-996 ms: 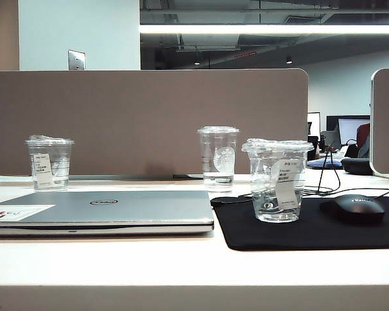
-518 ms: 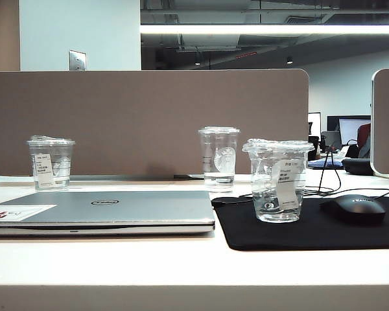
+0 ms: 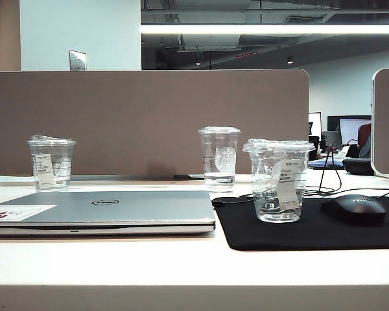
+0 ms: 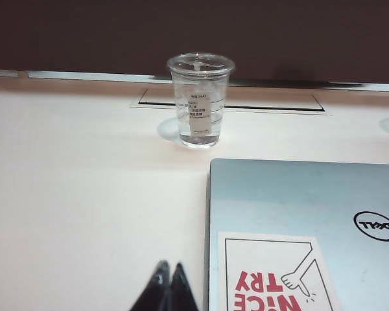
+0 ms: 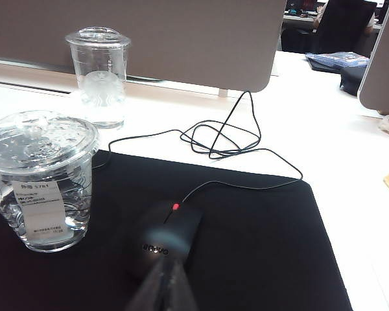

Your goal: Pick up the coffee cup on the middle and place it on the right side of the laptop.

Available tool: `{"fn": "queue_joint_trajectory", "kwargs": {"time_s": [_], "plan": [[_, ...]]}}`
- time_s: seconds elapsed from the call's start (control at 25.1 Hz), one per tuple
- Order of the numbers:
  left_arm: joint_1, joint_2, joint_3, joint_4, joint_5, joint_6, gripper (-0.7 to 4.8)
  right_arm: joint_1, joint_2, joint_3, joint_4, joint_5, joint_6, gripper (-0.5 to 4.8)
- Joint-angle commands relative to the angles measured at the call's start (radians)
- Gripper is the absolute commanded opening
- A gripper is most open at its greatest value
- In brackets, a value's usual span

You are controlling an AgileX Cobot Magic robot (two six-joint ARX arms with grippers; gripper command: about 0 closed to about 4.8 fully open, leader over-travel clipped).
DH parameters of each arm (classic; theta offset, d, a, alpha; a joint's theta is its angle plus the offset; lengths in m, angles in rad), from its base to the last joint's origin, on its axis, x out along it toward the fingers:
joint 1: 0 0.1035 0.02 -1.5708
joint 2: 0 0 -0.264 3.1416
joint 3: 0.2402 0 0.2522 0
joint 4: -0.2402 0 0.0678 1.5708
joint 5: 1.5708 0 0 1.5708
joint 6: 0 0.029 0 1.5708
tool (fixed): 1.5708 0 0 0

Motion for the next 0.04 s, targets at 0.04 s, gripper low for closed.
{"fn": "queue_joint_trajectory", "kwargs": {"time_s": [0.04], "plan": [[0.0, 0.0, 0.004, 0.005, 0.004, -0.002, -0.05, 0.0, -0.002, -0.006, 0.018, 0.001, -0.003, -0.05]]}}
